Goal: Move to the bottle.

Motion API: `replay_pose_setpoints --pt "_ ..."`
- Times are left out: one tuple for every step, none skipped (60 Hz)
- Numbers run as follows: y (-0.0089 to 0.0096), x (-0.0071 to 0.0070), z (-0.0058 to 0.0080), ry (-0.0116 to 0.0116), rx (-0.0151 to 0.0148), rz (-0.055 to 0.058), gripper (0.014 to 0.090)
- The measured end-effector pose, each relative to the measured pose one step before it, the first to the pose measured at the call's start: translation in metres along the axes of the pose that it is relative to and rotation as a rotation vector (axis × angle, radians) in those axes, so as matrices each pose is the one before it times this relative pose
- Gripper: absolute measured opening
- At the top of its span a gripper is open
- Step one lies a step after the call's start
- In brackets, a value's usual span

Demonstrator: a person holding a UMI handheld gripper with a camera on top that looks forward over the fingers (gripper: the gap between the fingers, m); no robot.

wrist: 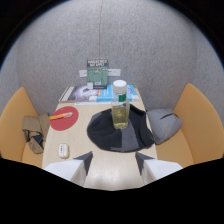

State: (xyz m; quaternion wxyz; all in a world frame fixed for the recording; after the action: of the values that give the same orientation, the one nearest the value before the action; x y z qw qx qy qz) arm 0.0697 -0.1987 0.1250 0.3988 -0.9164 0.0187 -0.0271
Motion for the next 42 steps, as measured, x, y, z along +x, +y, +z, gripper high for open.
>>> replay_pose_setpoints --pt "-0.00082 0.00045 0.00285 -0.00088 0.00079 -0.0007 0.0870" --pt "-0.00115 0.00086 0.00276 -0.00030 0.00000 -0.0012 0.0870" --pt "-0.00141 0.00115 0.00296 0.00026 -0.00018 -0.0015 0.0867" --pt "-0.00154 0.00112 0.00312 -0.00035 -0.00007 -0.0020 0.0869" --pt "-0.00151 0.00060 0.00280 -0.00153 0.00042 -0.0025 0.0869" --pt "-0.00171 0.00060 0.00302 -0.00134 0.00017 -0.0030 0.0869" --pt "-0.00164 0.00081 0.00324 -0.00058 0.00024 -0.0025 0.0869" --pt "-0.00161 0.00075 0.00333 -0.00046 0.00010 -0.0022 0.0869" --pt "-0.00143 0.00023 0.00370 -0.00039 0.00091 -0.0022 0.0868" --pt "-0.00183 0.00022 0.00341 -0.00155 0.00088 -0.0027 0.0872" --pt "-0.00203 0.00089 0.00352 -0.00072 0.00044 -0.0029 0.0873" --pt "-0.00182 0.00079 0.00345 0.00026 0.00015 -0.0023 0.0872" --pt "-0.00103 0.00030 0.00334 0.00026 0.00080 -0.0019 0.0872" --pt "-0.00171 0.00047 0.00346 -0.00056 -0.00048 -0.0021 0.0872" --pt "-0.00188 0.00016 0.00345 -0.00151 -0.00008 -0.0019 0.0872" --pt "-0.00193 0.00006 0.00349 -0.00191 0.00054 -0.0017 0.0871" --pt "-0.00146 0.00005 0.00366 -0.00124 0.00088 -0.0014 0.0873" --pt "-0.00170 0.00028 0.00308 -0.00017 -0.00037 -0.0015 0.0872" --pt "-0.00164 0.00058 0.00319 0.00054 -0.00019 -0.0013 0.0871" --pt "-0.00170 0.00025 0.00303 -0.00024 0.00001 -0.0013 0.0874" --pt "-0.00196 0.00006 0.00324 -0.00115 0.00086 -0.0014 0.0872" --pt "-0.00199 -0.00003 0.00345 -0.00096 0.00165 -0.0013 0.0870" --pt "-0.00075 0.00057 0.00398 -0.00098 0.00323 -0.0006 0.0871" --pt "-0.00252 0.00005 0.00259 0.00116 -0.00273 -0.0005 0.0870" --pt "-0.00157 0.00029 0.00297 0.00019 -0.00060 0.0000 0.0871" --pt "-0.00175 -0.00017 0.00282 -0.00110 0.00012 0.0004 0.0874" --pt "-0.00179 -0.00021 0.00285 -0.00174 0.00043 0.0001 0.0871" --pt "-0.00156 -0.00022 0.00271 -0.00130 -0.00040 -0.0003 0.0871" --pt "-0.00137 -0.00005 0.00252 -0.00084 -0.00065 0.0005 0.0872" --pt "-0.00132 0.00005 0.00265 -0.00022 0.00018 0.0007 0.0870" --pt "-0.00130 0.00061 0.00285 -0.00051 0.00225 0.0002 0.0870" --pt "-0.00200 0.00016 0.00256 -0.00117 0.00102 -0.0003 0.0897" --pt "-0.00157 0.00023 0.00213 0.00008 0.00024 -0.0002 0.0871" --pt "-0.00161 0.00058 0.00216 0.00069 0.00024 -0.0002 0.0872" --pt "-0.00147 0.00078 0.00204 0.00153 0.00047 0.0004 0.0874" --pt "-0.00144 0.00074 0.00214 0.00159 0.00080 0.0000 0.0872" --pt "-0.00127 0.00068 0.00209 0.00112 0.00034 -0.0001 0.0872" --pt "-0.00117 0.00034 0.00186 0.00050 0.00031 0.0002 0.0873" --pt "-0.00084 0.00034 0.00229 0.00026 0.00175 0.0005 0.0871" --pt "-0.00041 0.00058 0.00141 -0.00003 0.00047 0.0003 0.0872" --pt "-0.00100 0.00041 0.00163 0.00070 0.00026 0.0004 0.0872" --pt "-0.00078 0.00027 0.00122 0.00023 -0.00045 0.0001 0.0870"
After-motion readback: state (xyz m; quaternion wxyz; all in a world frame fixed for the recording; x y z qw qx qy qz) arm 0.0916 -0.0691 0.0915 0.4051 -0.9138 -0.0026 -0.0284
